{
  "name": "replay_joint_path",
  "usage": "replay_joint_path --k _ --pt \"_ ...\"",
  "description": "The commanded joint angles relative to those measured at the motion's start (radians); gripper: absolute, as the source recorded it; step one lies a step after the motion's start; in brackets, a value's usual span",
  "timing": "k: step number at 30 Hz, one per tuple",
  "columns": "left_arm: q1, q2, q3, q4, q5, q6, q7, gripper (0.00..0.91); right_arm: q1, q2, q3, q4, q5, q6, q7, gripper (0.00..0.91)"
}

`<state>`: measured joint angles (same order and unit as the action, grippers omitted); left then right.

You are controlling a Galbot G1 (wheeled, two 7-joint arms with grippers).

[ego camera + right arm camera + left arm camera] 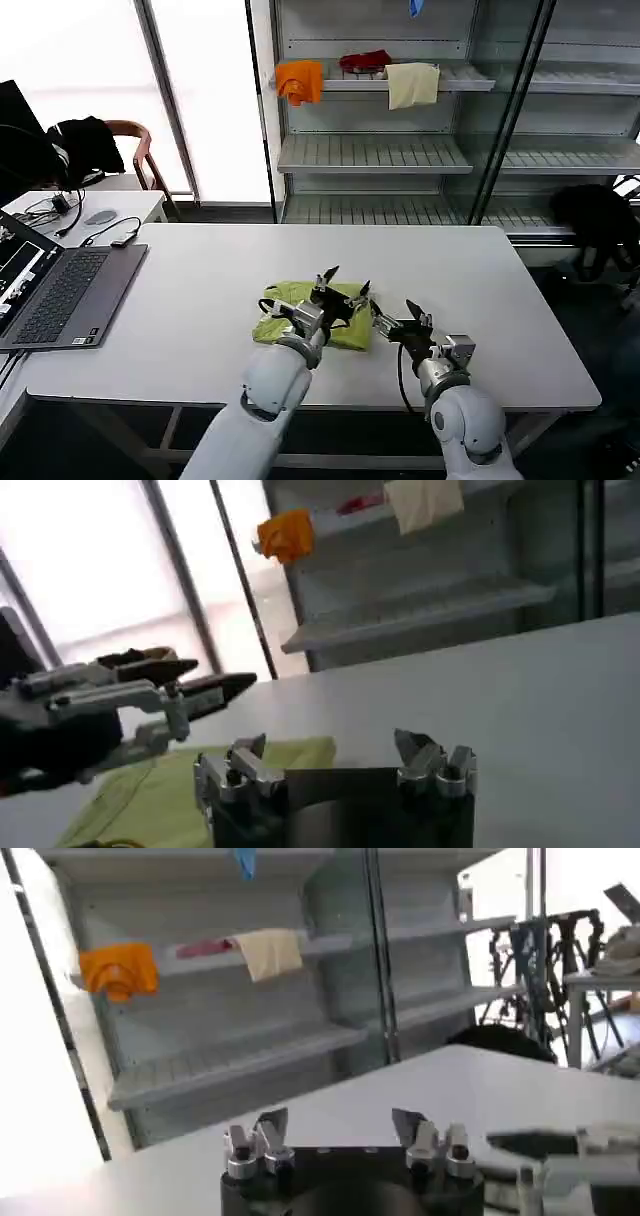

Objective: Fold and organize the clothes.

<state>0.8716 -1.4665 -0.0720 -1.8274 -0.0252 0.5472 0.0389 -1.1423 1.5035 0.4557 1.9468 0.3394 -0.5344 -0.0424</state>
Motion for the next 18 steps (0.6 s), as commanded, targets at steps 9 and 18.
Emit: replay_joint_path --k 9,18 --pt "0.16 0.207 -0.424 -0.096 -0.179 -0.046 0.044 0.907 0.055 0.046 -0.109 -0.157 0.088 -0.044 0.166 0.756" --pt "0.187 0.261 -0.526 -0.093 -0.242 -0.037 0.043 0.907 0.049 0.042 -0.112 -0.15 0.08 -0.044 0.156 0.0"
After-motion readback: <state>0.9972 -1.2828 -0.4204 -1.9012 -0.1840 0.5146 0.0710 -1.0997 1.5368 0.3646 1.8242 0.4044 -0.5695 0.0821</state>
